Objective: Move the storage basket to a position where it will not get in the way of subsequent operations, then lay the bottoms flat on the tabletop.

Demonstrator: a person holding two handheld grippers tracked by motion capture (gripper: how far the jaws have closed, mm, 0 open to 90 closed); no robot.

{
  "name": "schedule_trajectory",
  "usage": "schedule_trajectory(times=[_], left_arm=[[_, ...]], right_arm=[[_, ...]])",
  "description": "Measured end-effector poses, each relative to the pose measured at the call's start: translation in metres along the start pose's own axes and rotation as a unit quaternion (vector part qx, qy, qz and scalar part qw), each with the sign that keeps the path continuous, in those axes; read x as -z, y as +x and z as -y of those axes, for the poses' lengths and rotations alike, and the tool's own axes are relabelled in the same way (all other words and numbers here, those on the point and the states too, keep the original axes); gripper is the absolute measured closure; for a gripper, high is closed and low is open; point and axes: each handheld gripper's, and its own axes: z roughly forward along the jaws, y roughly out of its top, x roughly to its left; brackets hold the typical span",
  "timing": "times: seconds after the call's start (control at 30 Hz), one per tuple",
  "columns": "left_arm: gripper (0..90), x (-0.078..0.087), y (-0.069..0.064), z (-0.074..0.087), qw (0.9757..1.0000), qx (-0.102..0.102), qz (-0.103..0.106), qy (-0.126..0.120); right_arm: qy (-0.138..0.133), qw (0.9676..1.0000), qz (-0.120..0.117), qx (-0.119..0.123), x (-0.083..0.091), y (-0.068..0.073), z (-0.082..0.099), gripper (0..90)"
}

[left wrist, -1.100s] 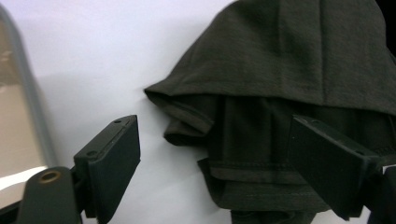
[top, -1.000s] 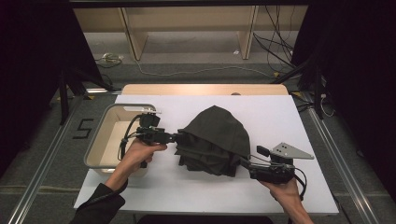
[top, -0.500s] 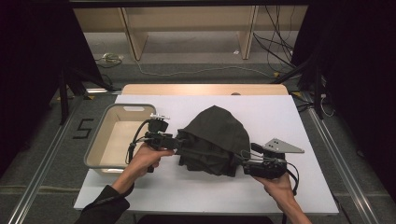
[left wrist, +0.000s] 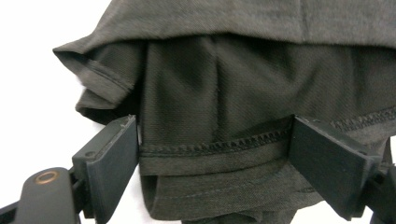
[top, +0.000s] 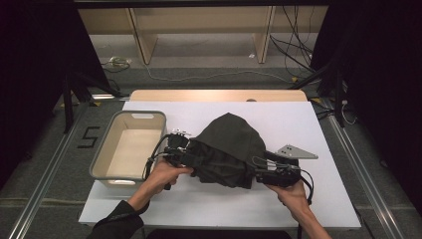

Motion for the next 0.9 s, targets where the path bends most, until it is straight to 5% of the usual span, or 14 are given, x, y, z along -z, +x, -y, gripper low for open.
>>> schedule_trajectory(times=[0.23,0.47,0.6,0.9], left_arm=[[20.3,-0.008,-0.003,0.004,0.9999,-0.003,0.008,0.01],[58.2,-0.013,-0.011,0.009,0.9988,-0.037,0.032,0.008],[71.1,-0.011,-0.017,0.009,0.9982,-0.05,0.033,0.004],[77.3,-0.006,-0.03,0.013,0.9967,-0.064,0.049,0.008]], right_arm=[[0.002,0.9995,-0.012,-0.028,-0.006,-0.004,-0.001,22.1],[0.012,0.9996,-0.005,-0.024,-0.014,-0.006,-0.003,22.0],[0.017,0.9995,-0.002,-0.025,-0.017,-0.008,-0.003,22.0],[0.052,0.9982,0.015,-0.026,-0.025,-0.011,-0.002,24.8]])
